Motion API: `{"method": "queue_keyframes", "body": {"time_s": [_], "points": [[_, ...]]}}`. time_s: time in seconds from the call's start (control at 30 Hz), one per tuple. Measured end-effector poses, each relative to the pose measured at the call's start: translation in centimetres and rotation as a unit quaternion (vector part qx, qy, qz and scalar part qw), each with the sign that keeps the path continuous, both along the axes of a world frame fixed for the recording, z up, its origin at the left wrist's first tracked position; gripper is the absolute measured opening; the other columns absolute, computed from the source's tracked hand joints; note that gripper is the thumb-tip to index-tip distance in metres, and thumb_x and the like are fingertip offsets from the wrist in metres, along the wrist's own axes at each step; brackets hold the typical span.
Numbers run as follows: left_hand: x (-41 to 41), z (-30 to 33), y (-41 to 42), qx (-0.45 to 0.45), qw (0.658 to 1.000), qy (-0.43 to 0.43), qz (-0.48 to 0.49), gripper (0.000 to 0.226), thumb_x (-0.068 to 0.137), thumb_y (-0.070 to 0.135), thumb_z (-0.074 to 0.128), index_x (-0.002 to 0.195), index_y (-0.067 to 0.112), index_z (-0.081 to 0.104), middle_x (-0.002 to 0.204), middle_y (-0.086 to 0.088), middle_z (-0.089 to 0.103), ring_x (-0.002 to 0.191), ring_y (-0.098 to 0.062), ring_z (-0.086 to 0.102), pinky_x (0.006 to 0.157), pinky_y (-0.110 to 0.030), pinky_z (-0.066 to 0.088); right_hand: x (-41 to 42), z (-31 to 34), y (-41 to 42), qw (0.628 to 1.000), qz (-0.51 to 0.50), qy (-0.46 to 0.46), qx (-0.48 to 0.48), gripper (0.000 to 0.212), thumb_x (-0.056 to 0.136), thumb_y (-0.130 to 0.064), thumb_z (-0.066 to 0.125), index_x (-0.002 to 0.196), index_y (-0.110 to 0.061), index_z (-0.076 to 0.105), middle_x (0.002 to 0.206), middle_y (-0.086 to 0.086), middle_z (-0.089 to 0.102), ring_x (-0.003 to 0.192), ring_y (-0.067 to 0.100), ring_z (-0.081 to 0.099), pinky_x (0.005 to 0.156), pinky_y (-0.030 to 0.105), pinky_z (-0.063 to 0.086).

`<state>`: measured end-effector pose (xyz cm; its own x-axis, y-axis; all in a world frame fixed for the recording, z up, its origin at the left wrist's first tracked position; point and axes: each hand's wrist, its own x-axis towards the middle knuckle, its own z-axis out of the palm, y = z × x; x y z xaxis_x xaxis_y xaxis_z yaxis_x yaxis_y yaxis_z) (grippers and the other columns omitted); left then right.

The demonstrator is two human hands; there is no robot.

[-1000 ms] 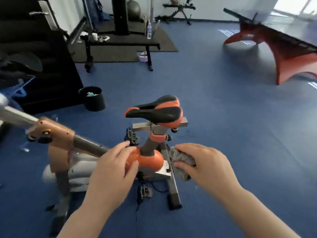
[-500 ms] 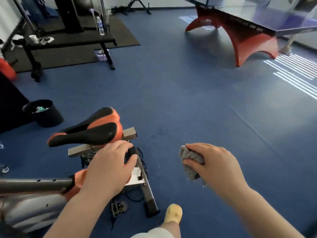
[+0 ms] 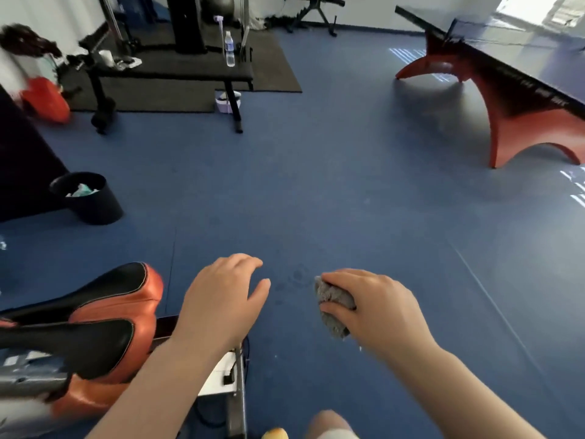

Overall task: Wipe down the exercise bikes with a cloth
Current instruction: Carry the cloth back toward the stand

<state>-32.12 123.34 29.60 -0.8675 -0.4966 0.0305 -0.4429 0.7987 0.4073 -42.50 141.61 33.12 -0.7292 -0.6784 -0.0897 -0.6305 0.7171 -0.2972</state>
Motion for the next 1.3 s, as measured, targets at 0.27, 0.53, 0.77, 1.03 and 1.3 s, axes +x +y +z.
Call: {"method": "queue_keyframes", "body": {"time_s": [0.27,0.53,0.77,1.03,1.3], "points": [[-8.7,0.1,-2.2,-0.005,0.998,-0.008,0.065,0.041,0.092,0.049,0.04,0.129,0.034,0.047,0.136,0.023,0.046,0.125,-0.002,0.041,0.099,-0.021,0.03,-13.2,0.1,-4.3,0.998,0.04,-0.012,-0.042,0.03,0.079,-0.047,0.065,0.109,-0.045,0.06,0.105,-0.029,0.065,0.093,0.004,0.061,0.063,0.02,0.041],[-16.8,0.0,-7.6,0.0,0.961,0.006,0.278,0.042,0.092,0.046,0.042,0.13,0.03,0.049,0.136,0.018,0.048,0.126,-0.006,0.043,0.099,-0.025,0.035,-29.3,-0.2,-12.2,0.989,0.14,0.007,-0.037,0.027,0.078,-0.043,0.065,0.105,-0.043,0.061,0.096,-0.024,0.068,0.087,0.006,0.063,0.063,0.022,0.046],[-18.4,0.5,-10.8,0.011,0.914,0.008,0.404,0.037,0.091,0.042,0.048,0.124,0.028,0.054,0.13,0.015,0.053,0.116,-0.01,0.049,0.096,-0.027,0.036,-34.6,-0.2,-24.2,0.967,0.25,-0.024,-0.034,0.02,0.075,-0.036,0.067,0.093,-0.03,0.059,0.077,-0.015,0.069,0.068,0.011,0.065,0.056,0.03,0.054],[-18.0,-1.2,-20.7,0.029,0.832,-0.01,0.554,0.036,0.09,0.042,0.051,0.122,0.027,0.056,0.128,0.013,0.056,0.11,-0.013,0.052,0.094,-0.029,0.039,-34.9,-2.2,-41.4,0.92,0.391,-0.027,-0.016,0.026,0.076,-0.039,0.067,0.101,-0.033,0.061,0.09,-0.014,0.069,0.082,0.014,0.063,0.065,0.031,0.053],[-19.5,0.9,-33.9,0.014,0.815,-0.016,0.579,0.038,0.091,0.042,0.048,0.125,0.026,0.055,0.13,0.013,0.055,0.11,-0.014,0.054,0.095,-0.029,0.039,-35.9,-0.6,-57.4,0.895,0.446,-0.033,-0.003,0.039,0.077,-0.045,0.066,0.116,-0.042,0.06,0.105,-0.018,0.068,0.095,0.014,0.062,0.066,0.025,0.043]]}}
